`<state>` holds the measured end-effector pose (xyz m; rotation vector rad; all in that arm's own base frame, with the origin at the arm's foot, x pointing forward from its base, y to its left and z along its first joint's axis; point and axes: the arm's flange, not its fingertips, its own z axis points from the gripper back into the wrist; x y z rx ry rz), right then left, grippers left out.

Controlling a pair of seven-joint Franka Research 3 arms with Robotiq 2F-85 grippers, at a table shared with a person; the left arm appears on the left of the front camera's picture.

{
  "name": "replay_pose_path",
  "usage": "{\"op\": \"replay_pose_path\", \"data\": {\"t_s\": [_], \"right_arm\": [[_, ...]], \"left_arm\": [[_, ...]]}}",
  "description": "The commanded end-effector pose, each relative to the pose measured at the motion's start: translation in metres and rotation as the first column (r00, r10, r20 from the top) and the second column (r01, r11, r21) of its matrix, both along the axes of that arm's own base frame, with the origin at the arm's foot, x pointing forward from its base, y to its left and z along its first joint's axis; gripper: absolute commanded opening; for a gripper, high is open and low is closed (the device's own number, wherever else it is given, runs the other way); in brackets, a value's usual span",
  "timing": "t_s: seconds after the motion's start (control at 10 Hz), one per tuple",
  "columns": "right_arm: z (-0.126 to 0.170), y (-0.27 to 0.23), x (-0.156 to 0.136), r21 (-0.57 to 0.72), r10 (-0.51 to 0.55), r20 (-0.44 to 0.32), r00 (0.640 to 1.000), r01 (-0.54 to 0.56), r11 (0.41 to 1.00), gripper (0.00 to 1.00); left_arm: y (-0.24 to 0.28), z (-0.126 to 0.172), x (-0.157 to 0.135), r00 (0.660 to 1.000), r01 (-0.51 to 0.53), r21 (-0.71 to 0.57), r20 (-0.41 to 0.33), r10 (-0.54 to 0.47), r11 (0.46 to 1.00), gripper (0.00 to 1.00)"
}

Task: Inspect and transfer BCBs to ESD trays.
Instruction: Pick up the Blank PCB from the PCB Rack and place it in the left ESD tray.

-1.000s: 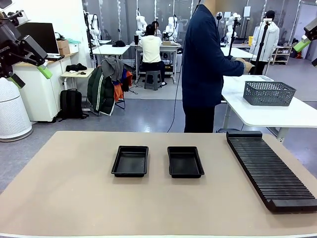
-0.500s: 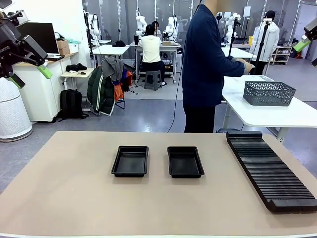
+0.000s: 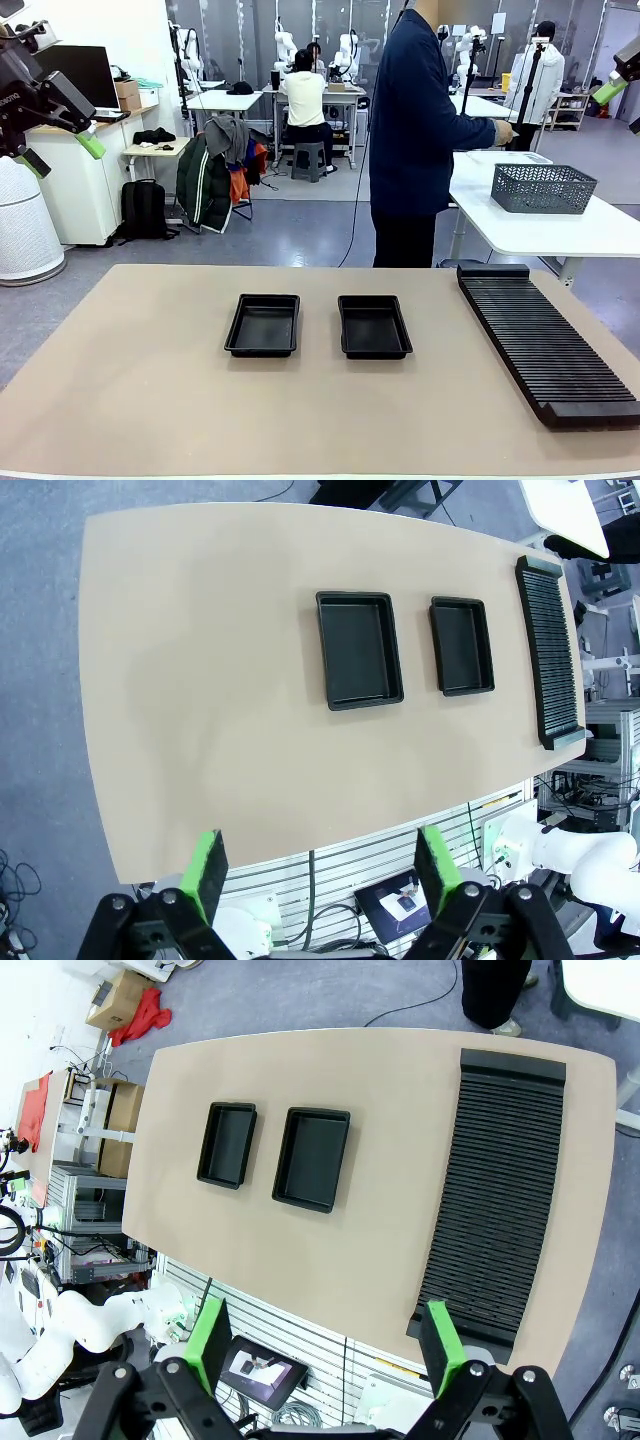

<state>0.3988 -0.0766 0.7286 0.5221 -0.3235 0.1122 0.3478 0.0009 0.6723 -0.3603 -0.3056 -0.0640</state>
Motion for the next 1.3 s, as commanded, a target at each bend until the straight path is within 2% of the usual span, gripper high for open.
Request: {"op": "replay_pose_path", "data": {"t_s": [0.0,1.2], "right_arm": [[-0.0016,0.001,-0.003,-0.001,0.005,-0.002,1.0,-0.005,1.0,1.0],[-0.0016,0.001,-0.003,-0.001,0.005,-0.002,1.0,-0.005,1.0,1.0]], "left_arm": [[-0.0007,0.0002,-0.0002,1.0,0.001,0.001,0.001,-0.001,1.0,1.0],[-0.0007,0.0002,-0.0002,1.0,0.001,0.001,0.001,-0.001,1.0,1.0]]}}
